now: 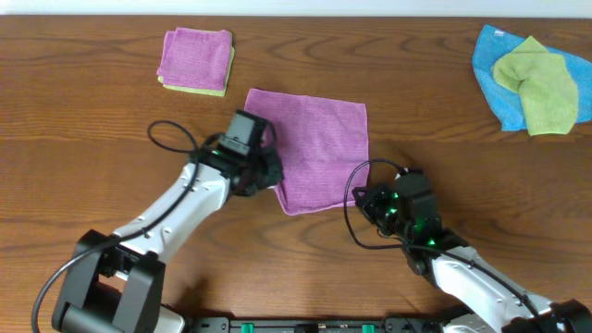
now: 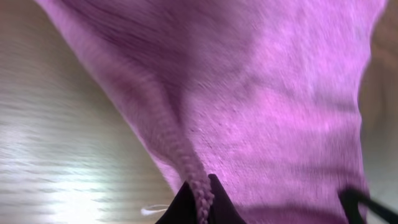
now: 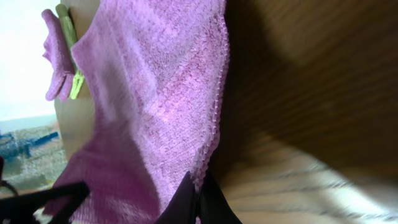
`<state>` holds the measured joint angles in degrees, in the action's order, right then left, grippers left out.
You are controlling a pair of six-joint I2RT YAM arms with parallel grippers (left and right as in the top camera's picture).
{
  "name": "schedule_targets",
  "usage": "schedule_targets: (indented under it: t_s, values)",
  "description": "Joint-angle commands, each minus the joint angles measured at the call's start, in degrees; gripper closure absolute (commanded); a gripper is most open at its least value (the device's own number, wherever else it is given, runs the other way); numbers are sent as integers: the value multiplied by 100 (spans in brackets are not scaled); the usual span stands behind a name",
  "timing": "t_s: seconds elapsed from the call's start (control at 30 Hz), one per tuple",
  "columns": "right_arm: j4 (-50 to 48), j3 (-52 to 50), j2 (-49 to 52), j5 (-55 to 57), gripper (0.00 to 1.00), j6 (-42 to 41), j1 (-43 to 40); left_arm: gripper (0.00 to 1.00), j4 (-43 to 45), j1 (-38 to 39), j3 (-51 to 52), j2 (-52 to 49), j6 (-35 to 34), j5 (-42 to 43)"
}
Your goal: Fold the cloth
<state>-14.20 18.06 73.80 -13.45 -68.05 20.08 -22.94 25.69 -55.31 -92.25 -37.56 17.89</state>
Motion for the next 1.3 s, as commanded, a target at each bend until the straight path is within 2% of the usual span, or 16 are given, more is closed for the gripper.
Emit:
schedule_targets:
  t_s: [0.0, 0.27, 0.43, 0.6, 0.7, 0.9, 1.1, 1.27]
  values:
    - [79, 114, -42, -203, 98, 643, -260, 94, -63, 136, -76, 66, -142, -293]
    - [328, 157, -42, -323, 98, 1392, -769, 94, -535, 136, -76, 66, -125, -645]
    - [356, 297, -42, -654, 98, 1453, -933, 94, -693, 133, -76, 66, -146, -640]
    - [352, 404, -42, -804, 98, 1429, -927, 94, -584, 131, -76, 66, -151, -693]
    - [317, 479, -42, -800, 98, 1434, -920, 94, -525, 133, -76, 66, -396, -892]
    - [-251, 553, -42, -785, 98, 1456, -918, 94, 37, 131, -85, 66, -461, -592]
    - [-286, 553, -42, -280, 98, 1698, -920, 94, -22, -11, -280, 66, -490, -651]
    - [378, 553, -39, -28, 98, 1950, -922, 94, -304, -393, -490, 66, -492, -643]
